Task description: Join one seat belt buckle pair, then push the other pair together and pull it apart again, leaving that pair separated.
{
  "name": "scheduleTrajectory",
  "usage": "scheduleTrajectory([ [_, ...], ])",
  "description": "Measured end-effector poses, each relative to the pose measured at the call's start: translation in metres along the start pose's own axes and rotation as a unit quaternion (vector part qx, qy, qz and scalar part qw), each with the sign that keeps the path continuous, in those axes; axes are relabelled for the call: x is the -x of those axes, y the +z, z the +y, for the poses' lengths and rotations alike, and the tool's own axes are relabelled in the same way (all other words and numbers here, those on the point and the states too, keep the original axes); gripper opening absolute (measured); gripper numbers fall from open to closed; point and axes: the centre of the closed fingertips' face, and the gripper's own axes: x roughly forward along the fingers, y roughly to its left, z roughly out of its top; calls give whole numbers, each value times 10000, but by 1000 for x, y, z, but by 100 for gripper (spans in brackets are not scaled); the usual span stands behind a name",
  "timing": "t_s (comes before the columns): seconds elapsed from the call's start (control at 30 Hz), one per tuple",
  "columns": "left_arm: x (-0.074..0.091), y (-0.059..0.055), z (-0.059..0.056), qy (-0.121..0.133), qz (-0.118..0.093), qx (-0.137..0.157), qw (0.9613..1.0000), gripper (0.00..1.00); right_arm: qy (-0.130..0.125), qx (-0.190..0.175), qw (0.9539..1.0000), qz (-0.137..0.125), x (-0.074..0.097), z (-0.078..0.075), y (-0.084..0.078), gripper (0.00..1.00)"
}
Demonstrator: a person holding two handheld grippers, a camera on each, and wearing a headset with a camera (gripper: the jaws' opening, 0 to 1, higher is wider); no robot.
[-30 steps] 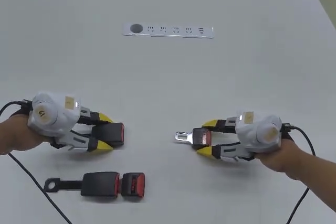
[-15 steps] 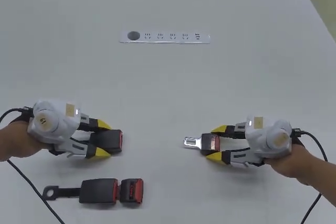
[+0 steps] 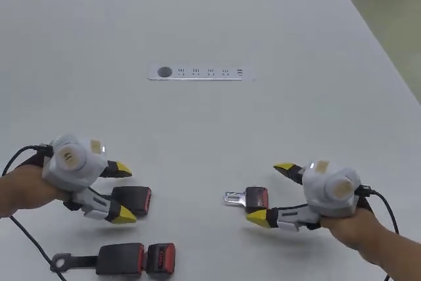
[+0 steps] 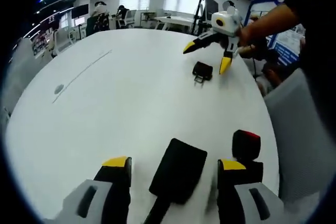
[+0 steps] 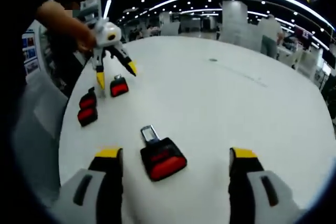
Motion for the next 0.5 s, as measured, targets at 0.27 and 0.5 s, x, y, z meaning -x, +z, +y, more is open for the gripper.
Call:
scheduleTrajectory([
  [0.27, 33, 32, 3, 737, -631, 417, 9944, 77, -507, -460, 9974, -210, 26, 3, 2, 91],
  [0.5, 61, 44, -6, 1234, -1132, 862, 9821, 93, -691, -336, 9959, -479, 38, 20, 24, 92],
])
